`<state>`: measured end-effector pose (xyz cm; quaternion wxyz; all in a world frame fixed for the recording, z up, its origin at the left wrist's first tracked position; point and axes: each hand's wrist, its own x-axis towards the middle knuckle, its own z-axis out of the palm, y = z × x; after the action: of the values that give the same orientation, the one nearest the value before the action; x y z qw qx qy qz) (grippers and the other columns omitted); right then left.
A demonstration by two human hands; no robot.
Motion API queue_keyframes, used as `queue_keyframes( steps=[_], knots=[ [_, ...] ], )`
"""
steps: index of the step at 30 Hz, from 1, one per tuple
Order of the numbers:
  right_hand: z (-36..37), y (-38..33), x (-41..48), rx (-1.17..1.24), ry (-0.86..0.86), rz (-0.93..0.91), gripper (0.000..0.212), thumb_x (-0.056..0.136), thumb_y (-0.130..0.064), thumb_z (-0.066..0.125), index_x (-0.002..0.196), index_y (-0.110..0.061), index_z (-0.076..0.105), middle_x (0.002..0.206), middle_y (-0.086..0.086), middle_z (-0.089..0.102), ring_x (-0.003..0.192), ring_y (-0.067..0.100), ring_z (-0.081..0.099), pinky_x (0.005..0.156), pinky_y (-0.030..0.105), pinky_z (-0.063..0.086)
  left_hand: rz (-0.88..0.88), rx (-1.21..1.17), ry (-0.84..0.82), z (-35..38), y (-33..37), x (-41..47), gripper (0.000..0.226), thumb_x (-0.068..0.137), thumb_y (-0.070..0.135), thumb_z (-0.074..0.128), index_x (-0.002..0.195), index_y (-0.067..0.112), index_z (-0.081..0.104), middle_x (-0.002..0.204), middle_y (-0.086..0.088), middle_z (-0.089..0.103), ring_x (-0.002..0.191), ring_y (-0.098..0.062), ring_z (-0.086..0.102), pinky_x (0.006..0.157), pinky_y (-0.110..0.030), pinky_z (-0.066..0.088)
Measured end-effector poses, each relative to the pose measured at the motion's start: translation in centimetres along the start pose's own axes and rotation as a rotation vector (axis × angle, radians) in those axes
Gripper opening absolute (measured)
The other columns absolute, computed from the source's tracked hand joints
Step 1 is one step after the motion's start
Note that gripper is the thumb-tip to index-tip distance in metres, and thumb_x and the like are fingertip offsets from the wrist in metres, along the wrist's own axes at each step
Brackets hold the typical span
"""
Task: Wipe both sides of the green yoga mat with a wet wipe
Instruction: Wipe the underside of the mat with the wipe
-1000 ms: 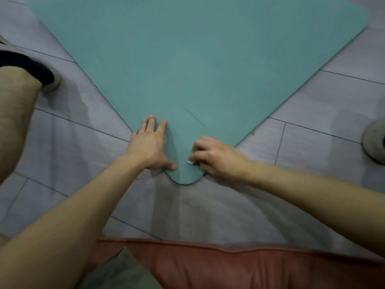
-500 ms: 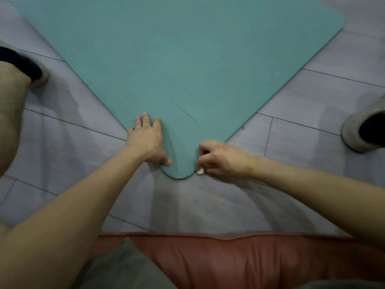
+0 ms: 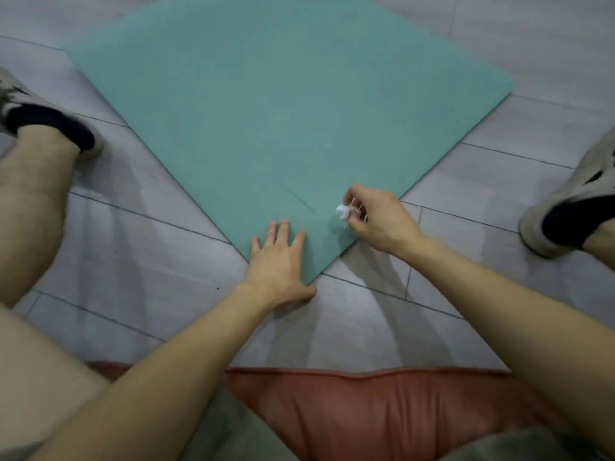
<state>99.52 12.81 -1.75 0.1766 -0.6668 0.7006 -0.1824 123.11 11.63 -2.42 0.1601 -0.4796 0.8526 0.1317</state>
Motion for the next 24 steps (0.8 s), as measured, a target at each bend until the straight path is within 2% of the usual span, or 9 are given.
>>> queue_keyframes(
  steps=[3,6,9,12,16,19,21,23,24],
  knots=[
    [0.6,-0.3,-0.8,0.0,-0.047,-0.019,0.021,0.098,-0.024,0.055,0.111,-0.03,0.07,0.099,0.002,0.06,0.085,0.026,0.061,0.079,0.037,0.049,0.064,0.064,0.078,0.4,0.1,-0.1,0.098,0.069,0.067,0.065,0.154,0.029,0.034,0.166,-0.014,0.025,0.156,-0.038,0.022,0.118,-0.058,0.033],
    [0.5,-1.0,-0.9,0.0,-0.065,-0.002,0.028,0.099,-0.013,0.055,0.108,-0.026,0.078,0.105,0.003,0.059,0.091,0.025,0.062,0.084,0.033,0.048,0.119,0.148,0.133,0.0,-1.4,-0.3,0.065,0.074,0.045,0.066,0.136,0.03,0.053,0.143,-0.007,0.051,0.134,-0.032,0.05,0.097,-0.045,0.049],
    [-0.5,-3.4,-0.6,0.031,-0.034,0.022,0.024,0.093,-0.021,0.056,0.099,-0.025,0.079,0.104,-0.001,0.058,0.087,0.019,0.062,0.085,0.03,0.05,0.011,0.171,0.19,-0.5,-4.7,-1.0,0.032,0.082,0.029,0.065,0.113,0.026,0.06,0.114,-0.003,0.062,0.107,-0.032,0.065,0.076,-0.041,0.051],
    [-1.3,-6.2,0.6,0.011,-0.076,-0.007,0.013,0.087,-0.026,0.064,0.089,-0.023,0.076,0.101,-0.001,0.058,0.087,0.019,0.063,0.085,0.029,0.051,-0.14,0.228,0.194,-1.8,-8.2,-2.0,0.021,0.09,0.024,0.063,0.112,0.023,0.062,0.111,-0.006,0.065,0.104,-0.034,0.067,0.076,-0.041,0.051],
    [-1.9,-9.3,2.7,-0.019,-0.051,-0.046,0.019,0.092,-0.012,0.06,0.103,-0.02,0.074,0.111,0.002,0.059,0.1,0.026,0.063,0.088,0.031,0.05,-0.144,0.306,0.183,-4.1,-10.1,-1.5,0.026,0.089,0.015,0.061,0.114,0.021,0.061,0.113,-0.006,0.064,0.108,-0.034,0.065,0.078,-0.04,0.051],
    [-1.8,-11.1,3.7,0.039,-0.011,-0.078,0.03,0.098,-0.017,0.057,0.127,-0.021,0.063,0.124,0.002,0.059,0.108,0.023,0.06,0.096,0.037,0.051,-0.141,0.363,0.178,-5.8,-10.9,-0.6,0.026,0.092,0.013,0.061,0.117,0.021,0.063,0.115,-0.005,0.065,0.11,-0.031,0.065,0.082,-0.039,0.051],
    [-1.5,-11.8,4.6,0.044,0.005,-0.08,0.033,0.099,-0.021,0.059,0.132,-0.017,0.063,0.127,0.003,0.061,0.11,0.023,0.061,0.097,0.036,0.05,-0.225,0.337,0.079,-7.4,-12.1,0.2,0.032,0.092,0.023,0.067,0.124,0.023,0.063,0.124,-0.004,0.066,0.115,-0.03,0.065,0.09,-0.038,0.054],
    [-0.8,-12.5,5.7,0.029,0.025,-0.086,0.027,0.098,-0.021,0.061,0.123,-0.015,0.07,0.118,0.003,0.067,0.106,0.021,0.062,0.091,0.029,0.048,-0.283,0.168,-0.156,-9.2,-13.7,0.9,0.075,0.074,0.054,0.087,0.137,0.028,0.058,0.139,-0.001,0.061,0.126,-0.028,0.061,0.1,-0.038,0.052],
    [-0.4,-12.8,6.4,0.019,0.021,-0.096,0.024,0.097,-0.021,0.061,0.118,-0.015,0.071,0.114,0.002,0.068,0.103,0.02,0.063,0.087,0.027,0.046,-0.296,0.08,-0.279,-10.0,-14.5,1.4,0.097,0.065,0.067,0.091,0.145,0.027,0.055,0.146,0.0,0.057,0.131,-0.027,0.058,0.104,-0.037,0.048]
  ],
)
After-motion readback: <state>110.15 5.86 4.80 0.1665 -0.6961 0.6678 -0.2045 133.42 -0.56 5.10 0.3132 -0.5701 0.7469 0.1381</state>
